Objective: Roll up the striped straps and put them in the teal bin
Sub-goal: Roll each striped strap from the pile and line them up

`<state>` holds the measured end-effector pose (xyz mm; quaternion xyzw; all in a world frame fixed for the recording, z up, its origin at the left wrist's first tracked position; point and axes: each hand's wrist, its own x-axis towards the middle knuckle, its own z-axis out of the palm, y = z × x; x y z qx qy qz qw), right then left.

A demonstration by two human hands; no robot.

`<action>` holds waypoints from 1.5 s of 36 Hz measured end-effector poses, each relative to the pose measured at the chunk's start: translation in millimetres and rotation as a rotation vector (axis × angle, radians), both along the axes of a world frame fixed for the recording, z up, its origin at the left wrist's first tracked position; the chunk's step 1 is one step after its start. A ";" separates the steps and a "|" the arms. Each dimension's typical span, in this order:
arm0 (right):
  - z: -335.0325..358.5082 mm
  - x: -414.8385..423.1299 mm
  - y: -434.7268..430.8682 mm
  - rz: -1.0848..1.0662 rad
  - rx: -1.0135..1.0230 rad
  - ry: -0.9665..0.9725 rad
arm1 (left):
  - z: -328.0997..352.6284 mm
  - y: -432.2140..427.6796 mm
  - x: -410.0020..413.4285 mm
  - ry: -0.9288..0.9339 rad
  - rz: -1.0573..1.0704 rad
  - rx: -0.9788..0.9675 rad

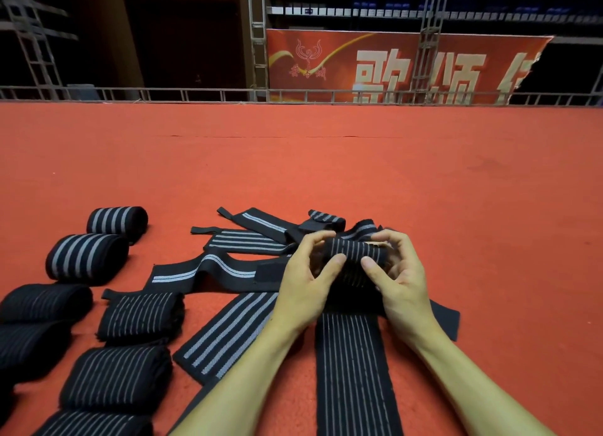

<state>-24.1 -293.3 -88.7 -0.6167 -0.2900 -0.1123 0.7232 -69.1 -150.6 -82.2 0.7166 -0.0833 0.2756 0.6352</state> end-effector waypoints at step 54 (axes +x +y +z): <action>-2.6 -4.8 6.7 0.155 -0.064 0.062 | -5.0 -8.7 2.4 0.109 -0.066 -0.128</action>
